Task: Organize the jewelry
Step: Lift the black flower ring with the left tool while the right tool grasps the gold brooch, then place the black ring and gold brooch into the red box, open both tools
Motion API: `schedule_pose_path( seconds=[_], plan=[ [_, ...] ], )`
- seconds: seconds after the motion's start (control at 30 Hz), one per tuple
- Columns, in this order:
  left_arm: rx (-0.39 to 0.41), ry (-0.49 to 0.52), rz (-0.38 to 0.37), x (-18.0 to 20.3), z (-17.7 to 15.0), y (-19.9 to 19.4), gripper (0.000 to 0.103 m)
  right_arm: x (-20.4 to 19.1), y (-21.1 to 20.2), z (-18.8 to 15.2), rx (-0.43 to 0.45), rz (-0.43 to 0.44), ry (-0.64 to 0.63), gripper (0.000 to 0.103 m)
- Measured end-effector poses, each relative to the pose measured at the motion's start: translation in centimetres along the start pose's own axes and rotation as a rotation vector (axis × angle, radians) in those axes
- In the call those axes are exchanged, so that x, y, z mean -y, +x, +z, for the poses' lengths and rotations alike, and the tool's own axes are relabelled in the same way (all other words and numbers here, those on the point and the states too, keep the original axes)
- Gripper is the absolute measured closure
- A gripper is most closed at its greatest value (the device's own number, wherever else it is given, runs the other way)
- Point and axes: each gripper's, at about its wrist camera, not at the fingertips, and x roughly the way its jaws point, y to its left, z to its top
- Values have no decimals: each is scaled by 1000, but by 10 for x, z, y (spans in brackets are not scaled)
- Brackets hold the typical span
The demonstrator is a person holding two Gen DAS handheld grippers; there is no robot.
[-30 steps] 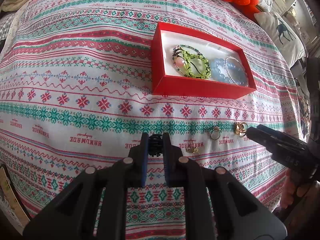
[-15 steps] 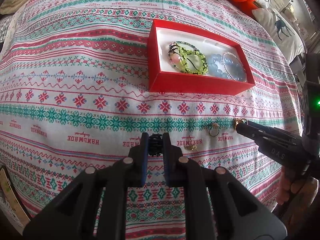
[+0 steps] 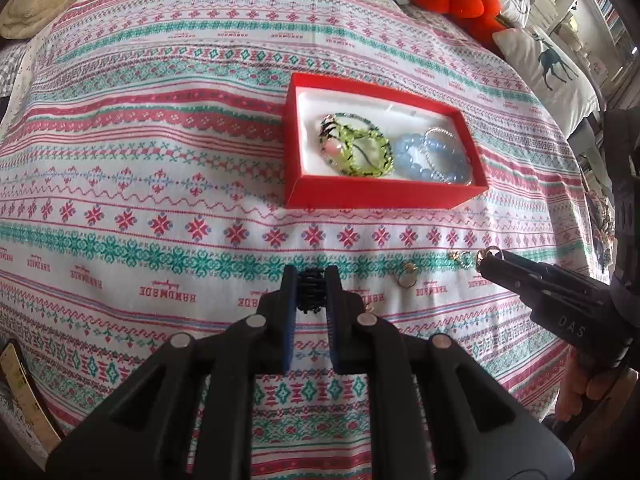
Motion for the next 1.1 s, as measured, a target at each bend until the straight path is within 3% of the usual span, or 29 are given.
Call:
schedule_pose_path(
  seconds=[0.27,0.5,0.8,1.03,1.1],
  plan=[
    [68,8,-28,13,12,-9,88,1,-13,8,37,20,23,75],
    [186,62,-73,32,31,-8,88,5,-16,14,61,26,47,75],
    [250,126,-19,46,42,22,88,6,-18,23,94,25,44,75],
    [254,135,33,46,45,35,88,8,-13,27,100,20,46,75],
    [248,135,39,46,45,35,84,8,-13,28,102,21,46,75]
  ],
)
